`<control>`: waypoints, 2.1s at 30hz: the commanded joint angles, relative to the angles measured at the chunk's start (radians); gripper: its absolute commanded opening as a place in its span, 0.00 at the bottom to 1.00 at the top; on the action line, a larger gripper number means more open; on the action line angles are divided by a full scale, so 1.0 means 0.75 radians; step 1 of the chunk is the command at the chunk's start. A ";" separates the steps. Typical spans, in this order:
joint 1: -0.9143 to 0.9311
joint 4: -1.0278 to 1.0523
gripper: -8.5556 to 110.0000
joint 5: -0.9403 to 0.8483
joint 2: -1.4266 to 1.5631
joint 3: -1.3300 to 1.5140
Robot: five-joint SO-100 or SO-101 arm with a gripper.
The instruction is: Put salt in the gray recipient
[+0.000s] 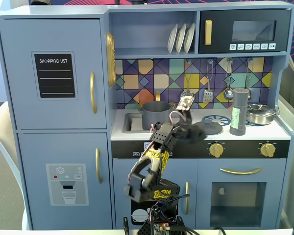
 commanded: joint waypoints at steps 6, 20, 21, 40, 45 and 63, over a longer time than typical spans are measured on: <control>0.141 -0.863 0.35 0.098 -0.309 -0.098; 0.198 -1.217 0.60 0.104 -0.671 -0.219; 0.202 -1.209 0.61 0.104 -0.702 -0.243; 0.153 -1.248 0.55 0.078 -1.293 -0.730; 0.131 -1.252 0.53 0.078 -1.440 -0.890; 0.043 -1.448 0.07 0.078 -1.659 -1.172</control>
